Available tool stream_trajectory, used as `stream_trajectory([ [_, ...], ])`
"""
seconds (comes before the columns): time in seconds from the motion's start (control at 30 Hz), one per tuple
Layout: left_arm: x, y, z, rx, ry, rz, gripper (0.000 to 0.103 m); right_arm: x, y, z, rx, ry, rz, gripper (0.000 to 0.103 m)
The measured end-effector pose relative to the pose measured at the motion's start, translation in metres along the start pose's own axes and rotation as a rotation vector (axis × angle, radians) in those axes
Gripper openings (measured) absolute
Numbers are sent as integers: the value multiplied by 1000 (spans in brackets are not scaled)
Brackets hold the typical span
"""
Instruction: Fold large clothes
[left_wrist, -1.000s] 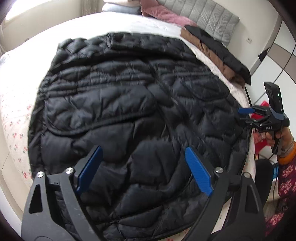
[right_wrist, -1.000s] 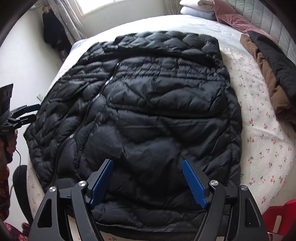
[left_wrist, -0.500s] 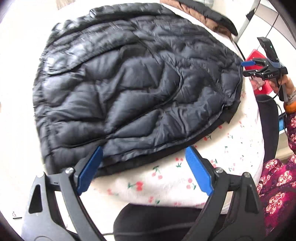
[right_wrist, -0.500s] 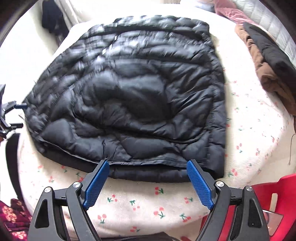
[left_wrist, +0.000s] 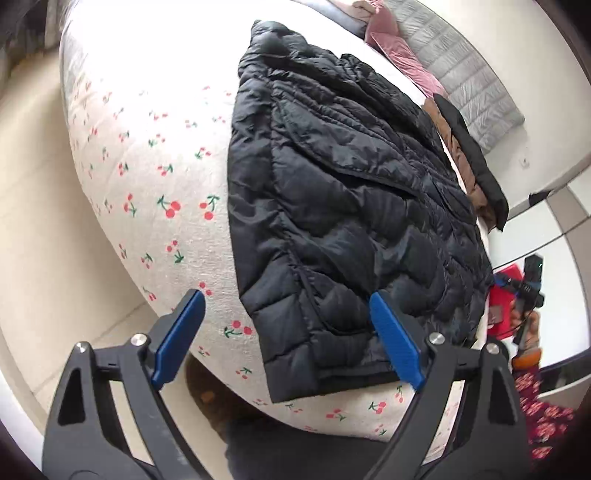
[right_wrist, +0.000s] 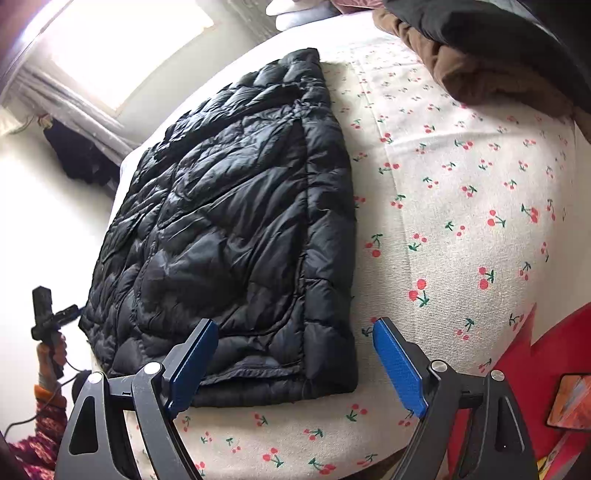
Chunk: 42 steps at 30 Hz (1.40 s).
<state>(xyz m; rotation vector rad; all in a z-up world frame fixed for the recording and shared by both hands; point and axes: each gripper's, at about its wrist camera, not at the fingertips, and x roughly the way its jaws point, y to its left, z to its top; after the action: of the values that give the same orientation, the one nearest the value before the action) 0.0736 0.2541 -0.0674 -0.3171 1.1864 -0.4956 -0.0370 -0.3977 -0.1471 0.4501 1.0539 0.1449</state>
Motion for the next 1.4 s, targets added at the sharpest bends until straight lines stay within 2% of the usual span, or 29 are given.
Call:
stream_trajectory([
  [0.07,12,13,-1,-61,18,-65,82,5,-9,0,44,2,28,87],
  [0.1,16,16,-4,-77,20,-88,82,7,-12,0,58,-9,47,87],
  [0.23,14,17,-13,-77,-13,-131,82,10,-16,-1,88,-38,93,86],
  [0.37,10,12,-22,-60,5,-166,74,15,-14,-3,94,-38,114,81],
  [0.43,11,8,-25,-48,12,-182,69,20,-9,-3,89,-26,138,71],
  [0.5,11,5,-28,-46,17,-187,64,26,-2,-4,79,-17,138,68],
  [0.53,10,5,-29,-48,20,-187,59,28,3,-5,65,-16,130,62],
  [0.57,10,5,-30,-57,21,-184,48,29,6,-6,54,-10,125,57],
  [0.6,11,4,-30,-74,29,-184,39,30,7,-6,52,-1,128,41],
  [0.63,12,3,-31,-100,43,-204,22,32,7,-7,62,14,143,27],
  [0.67,13,2,-32,-125,52,-223,17,34,7,-8,73,29,162,24],
  [0.7,12,-1,-32,-137,43,-216,16,35,8,-8,71,32,167,18],
  [0.77,6,-9,-34,-138,12,-215,11,31,12,-9,64,12,173,13],
  [0.97,-33,-44,-41,-100,-124,-302,8,-9,26,-14,52,-97,250,10],
  [1.13,-74,-70,-49,-29,-202,-356,8,-53,39,-27,15,-179,289,9],
  [1.4,-121,-93,-60,22,-301,-385,8,-110,67,-34,-30,-317,322,9],
])
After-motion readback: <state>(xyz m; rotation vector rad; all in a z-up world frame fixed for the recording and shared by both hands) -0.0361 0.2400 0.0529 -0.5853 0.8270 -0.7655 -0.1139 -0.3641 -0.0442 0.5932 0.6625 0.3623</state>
